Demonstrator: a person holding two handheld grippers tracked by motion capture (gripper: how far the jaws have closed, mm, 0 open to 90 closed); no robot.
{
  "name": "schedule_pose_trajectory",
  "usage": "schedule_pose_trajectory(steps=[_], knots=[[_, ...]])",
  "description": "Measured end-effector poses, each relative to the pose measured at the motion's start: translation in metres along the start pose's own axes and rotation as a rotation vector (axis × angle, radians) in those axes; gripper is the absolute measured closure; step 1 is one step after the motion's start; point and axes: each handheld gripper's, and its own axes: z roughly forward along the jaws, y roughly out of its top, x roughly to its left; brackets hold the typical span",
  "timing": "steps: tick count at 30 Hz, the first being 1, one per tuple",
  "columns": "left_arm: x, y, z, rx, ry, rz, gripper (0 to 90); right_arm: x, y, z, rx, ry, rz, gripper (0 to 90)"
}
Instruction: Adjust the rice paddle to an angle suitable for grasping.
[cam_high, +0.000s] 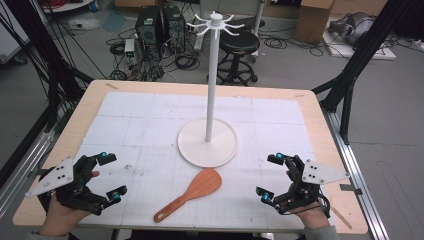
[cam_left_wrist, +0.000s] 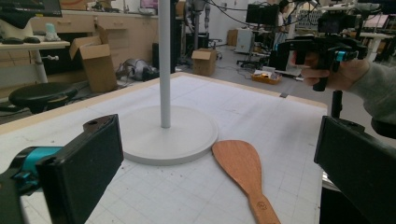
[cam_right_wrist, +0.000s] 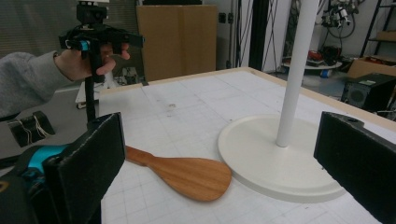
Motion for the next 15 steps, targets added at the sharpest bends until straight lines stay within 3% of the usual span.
schedule_pose_trajectory(steps=[11, 15], knots=[[0.0008, -0.0015, 0.0005, 0.008, 0.006, -0.005, 1.8, -0.0001, -0.0004, 0.0021, 0.004, -0.004, 0.004, 0.8], [0.0010, -0.0020, 0.0008, 0.011, 0.006, -0.005, 1.8, 0.0009, 0.0001, 0.0025, 0.011, -0.005, 0.000, 4.8]])
